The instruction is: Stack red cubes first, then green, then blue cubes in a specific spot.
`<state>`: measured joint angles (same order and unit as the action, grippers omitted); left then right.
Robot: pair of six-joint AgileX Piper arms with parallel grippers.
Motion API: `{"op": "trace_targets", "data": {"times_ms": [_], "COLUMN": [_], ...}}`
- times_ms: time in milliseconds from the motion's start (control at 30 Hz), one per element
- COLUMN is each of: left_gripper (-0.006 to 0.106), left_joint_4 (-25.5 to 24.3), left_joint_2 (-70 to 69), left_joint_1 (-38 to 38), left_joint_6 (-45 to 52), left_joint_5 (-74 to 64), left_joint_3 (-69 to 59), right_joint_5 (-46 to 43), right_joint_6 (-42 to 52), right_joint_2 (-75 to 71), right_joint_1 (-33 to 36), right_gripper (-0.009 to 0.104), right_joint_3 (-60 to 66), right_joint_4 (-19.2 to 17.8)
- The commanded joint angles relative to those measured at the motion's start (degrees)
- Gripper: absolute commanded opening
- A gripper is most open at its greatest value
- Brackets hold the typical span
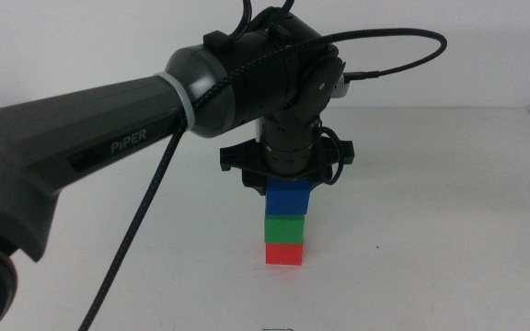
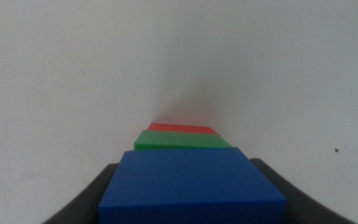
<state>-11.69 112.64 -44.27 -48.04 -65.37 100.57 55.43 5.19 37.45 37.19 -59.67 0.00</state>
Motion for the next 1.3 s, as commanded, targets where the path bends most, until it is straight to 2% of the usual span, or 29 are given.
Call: {"op": "trace_targets", "data": {"times_ms": [0, 300, 367, 400, 433, 467, 667, 933, 1267], "left_gripper": [0.004, 0.004, 0.007, 0.024, 0.028, 0.064, 0.094, 0.094, 0.094], "left_joint_4": [-1.11, -0.67, -0.67, -0.67, -0.67, -1.12, -1.17, -0.80, -0.81], "left_joint_2": [-3.23, -1.72, -1.72, -1.72, -1.72, -1.72, -1.72, -6.34, -18.64], "left_joint_1": [-0.19, -0.24, -0.24, -0.24, -0.24, -0.24, -0.24, -0.24, -0.24], "left_joint_6": [-0.66, -1.67, -1.67, -1.79, -1.79, -1.72, -1.72, -0.84, 2.29], "left_joint_5": [1.00, 0.26, 0.09, -0.03, -0.02, 0.09, 0.43, -2.15, -2.59], "left_joint_3": [2.00, 2.00, 2.00, 2.00, 2.00, 2.00, 2.00, 2.13, 2.13], "right_joint_5": [-3.75, -3.72, -3.72, -3.72, -3.72, -3.72, -3.72, -3.72, -3.72], "right_joint_6": [0.87, 0.87, 0.87, 0.87, 0.87, 0.87, 0.87, 0.87, 0.87], "right_joint_2": [0.21, 0.21, 0.21, 0.21, 0.21, 0.21, 0.21, 0.21, 0.21], "right_joint_1": [-0.37, -0.37, -0.37, -0.37, -0.37, -0.37, -0.37, -0.37, -0.37], "right_gripper": [0.090, 0.090, 0.090, 0.090, 0.090, 0.090, 0.090, 0.090, 0.090], "right_joint_3": [-1.42, -1.42, -1.42, -1.42, -1.42, -1.42, -1.42, -1.42, -1.42], "right_joint_4": [-0.71, -0.71, -0.71, -0.71, -0.71, -0.71, -0.71, -0.71, -0.71]}}
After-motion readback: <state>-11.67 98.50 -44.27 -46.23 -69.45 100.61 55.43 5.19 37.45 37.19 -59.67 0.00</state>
